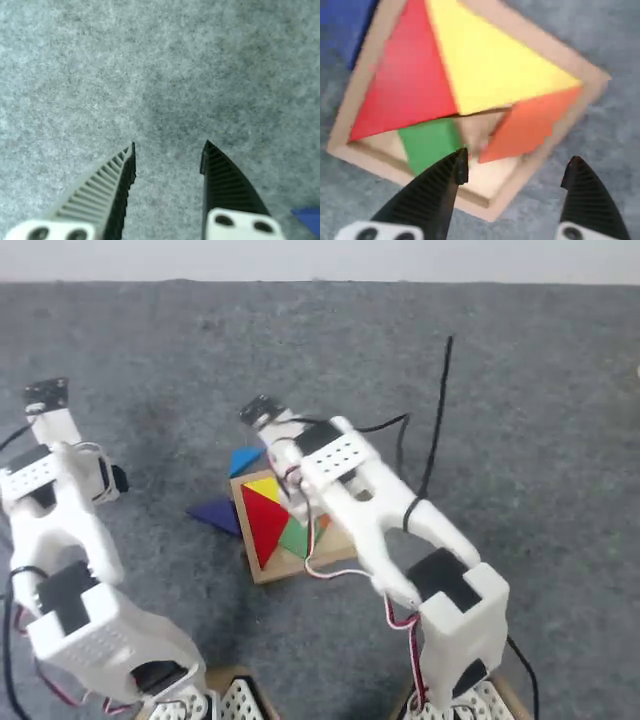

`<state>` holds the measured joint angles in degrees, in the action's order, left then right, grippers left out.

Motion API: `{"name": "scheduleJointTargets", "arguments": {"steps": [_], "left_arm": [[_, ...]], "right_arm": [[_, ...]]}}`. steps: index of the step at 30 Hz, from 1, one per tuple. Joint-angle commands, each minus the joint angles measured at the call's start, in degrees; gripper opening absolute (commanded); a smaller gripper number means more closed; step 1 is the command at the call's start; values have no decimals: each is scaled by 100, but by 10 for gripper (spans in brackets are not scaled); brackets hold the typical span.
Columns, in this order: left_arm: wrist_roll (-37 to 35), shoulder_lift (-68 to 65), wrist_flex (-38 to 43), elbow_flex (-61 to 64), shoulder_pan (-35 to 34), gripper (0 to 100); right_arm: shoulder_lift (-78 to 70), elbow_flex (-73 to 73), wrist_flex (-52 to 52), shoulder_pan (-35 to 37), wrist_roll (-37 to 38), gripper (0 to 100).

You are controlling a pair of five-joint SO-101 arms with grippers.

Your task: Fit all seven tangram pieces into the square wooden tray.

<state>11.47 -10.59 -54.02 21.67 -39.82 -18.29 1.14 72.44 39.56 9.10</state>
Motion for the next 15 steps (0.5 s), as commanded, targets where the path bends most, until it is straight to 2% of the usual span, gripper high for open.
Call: {"name": "scheduleJointTargets", "arguments": {"steps": [1, 11, 15], "left_arm": [[44, 35, 0, -251, 70, 210], [44, 35, 0, -251, 79, 210], [44, 35, 0, -251, 70, 210]], "right_arm": [[189, -185, -198, -224, -44, 299], [-251, -176, -13, 541, -26, 299], [-224, -105, 4, 576, -26, 299]]}}
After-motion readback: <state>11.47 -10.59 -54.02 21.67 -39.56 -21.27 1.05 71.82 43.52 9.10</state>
